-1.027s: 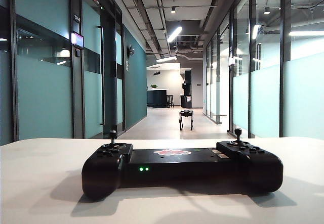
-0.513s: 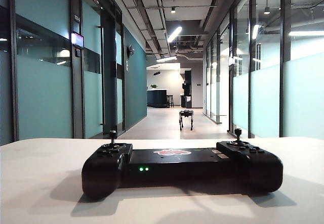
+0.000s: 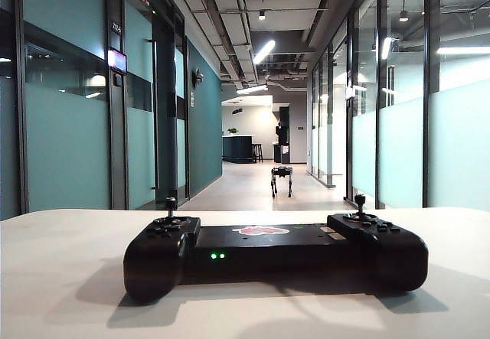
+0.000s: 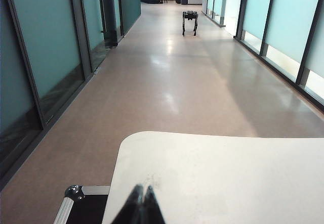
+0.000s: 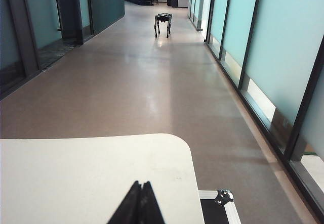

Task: Push the left joystick on the remote control sitting on the white table forward to make the robot dog walk in a straight line until it approaches the door.

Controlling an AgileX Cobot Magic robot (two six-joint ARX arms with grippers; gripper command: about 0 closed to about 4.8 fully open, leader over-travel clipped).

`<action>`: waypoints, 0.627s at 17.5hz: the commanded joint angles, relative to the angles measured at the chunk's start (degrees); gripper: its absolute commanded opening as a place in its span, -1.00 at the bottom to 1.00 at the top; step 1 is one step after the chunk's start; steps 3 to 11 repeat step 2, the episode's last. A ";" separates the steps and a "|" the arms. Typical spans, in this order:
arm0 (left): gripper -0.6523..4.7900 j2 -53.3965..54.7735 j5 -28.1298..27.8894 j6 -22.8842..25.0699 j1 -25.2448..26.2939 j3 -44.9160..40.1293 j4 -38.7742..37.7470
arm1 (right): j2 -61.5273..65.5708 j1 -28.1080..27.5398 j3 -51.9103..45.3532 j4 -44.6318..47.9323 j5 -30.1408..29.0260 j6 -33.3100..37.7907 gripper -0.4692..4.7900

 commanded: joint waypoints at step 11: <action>-0.78 0.02 -0.02 0.44 0.04 0.17 0.37 | -0.17 -0.02 -0.28 0.83 0.11 0.17 -0.82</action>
